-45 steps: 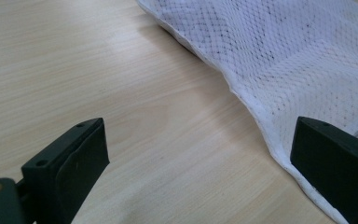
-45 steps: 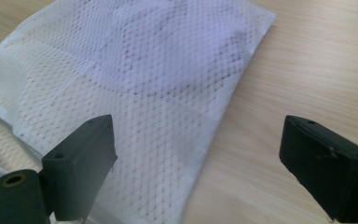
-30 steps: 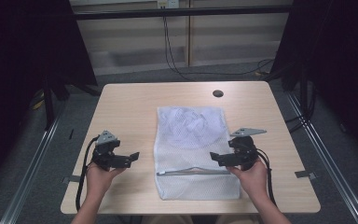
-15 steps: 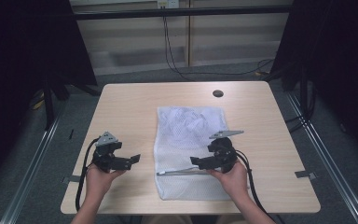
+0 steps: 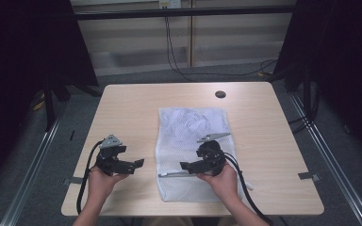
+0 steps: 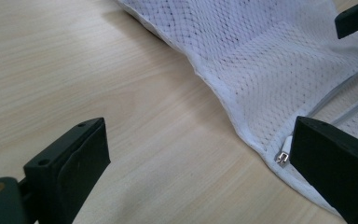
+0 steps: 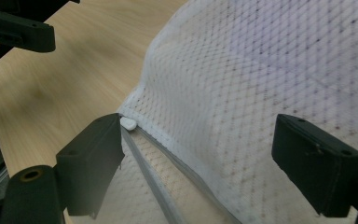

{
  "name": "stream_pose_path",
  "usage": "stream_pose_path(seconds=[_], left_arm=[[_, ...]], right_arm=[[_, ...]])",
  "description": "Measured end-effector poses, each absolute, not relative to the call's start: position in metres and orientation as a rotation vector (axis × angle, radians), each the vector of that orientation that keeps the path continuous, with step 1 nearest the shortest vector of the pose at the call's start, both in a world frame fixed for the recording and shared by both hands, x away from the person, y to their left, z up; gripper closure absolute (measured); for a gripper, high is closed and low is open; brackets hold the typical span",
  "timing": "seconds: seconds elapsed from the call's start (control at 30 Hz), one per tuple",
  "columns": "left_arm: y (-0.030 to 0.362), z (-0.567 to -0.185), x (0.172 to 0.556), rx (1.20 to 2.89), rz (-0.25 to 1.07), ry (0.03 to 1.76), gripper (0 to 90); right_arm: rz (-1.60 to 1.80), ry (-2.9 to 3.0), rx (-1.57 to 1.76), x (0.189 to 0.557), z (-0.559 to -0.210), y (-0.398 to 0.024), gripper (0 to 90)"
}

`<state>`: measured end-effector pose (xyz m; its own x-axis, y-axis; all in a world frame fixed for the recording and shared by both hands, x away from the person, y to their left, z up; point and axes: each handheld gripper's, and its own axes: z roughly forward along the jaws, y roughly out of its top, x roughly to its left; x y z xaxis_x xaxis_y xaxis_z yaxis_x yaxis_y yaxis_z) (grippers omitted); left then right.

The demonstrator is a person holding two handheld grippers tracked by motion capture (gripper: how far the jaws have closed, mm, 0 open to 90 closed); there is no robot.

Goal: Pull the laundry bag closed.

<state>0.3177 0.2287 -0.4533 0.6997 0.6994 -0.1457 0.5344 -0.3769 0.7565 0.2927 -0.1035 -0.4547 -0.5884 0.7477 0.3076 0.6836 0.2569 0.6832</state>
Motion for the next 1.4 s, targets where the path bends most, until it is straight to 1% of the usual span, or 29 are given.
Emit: stream_pose_path(seconds=[0.27, 0.6, 0.7, 0.9, 1.0, 1.13, 1.2, 1.4], left_arm=[[0.229, -0.452, 0.316, 2.060, 0.227, 0.935, 4.9], [0.229, -0.451, 0.314, 2.050, 0.197, 0.907, 6.2], [0.228, -0.452, 0.314, 2.057, 0.160, 0.906, 7.1], [0.225, -0.454, 0.313, 2.078, 0.166, 0.889, 6.5], [0.225, -0.455, 0.314, 2.086, 0.164, 0.905, 4.1], [0.225, -0.457, 0.315, 2.091, 0.139, 0.926, 5.5], [0.225, -0.457, 0.315, 2.095, 0.138, 0.924, 9.2], [0.227, -0.455, 0.314, 2.081, 0.145, 0.924, 9.9]], right_arm=[[1.255, 2.487, 1.349, 0.296, -0.460, -0.084, 17.8], [1.256, 2.530, 1.337, 0.299, -0.464, -0.070, 18.8], [1.250, 2.532, 1.328, 0.300, -0.465, -0.068, 18.7], [1.252, 2.531, 1.333, 0.302, -0.466, -0.067, 19.0], [1.250, 2.552, 1.338, 0.302, -0.468, -0.064, 19.7], [1.251, 2.567, 1.344, 0.302, -0.469, -0.060, 21.8], [1.254, 2.574, 1.356, 0.303, -0.470, -0.059, 22.6], [1.282, 2.593, 1.370, 0.306, -0.473, -0.055, 30.1]])
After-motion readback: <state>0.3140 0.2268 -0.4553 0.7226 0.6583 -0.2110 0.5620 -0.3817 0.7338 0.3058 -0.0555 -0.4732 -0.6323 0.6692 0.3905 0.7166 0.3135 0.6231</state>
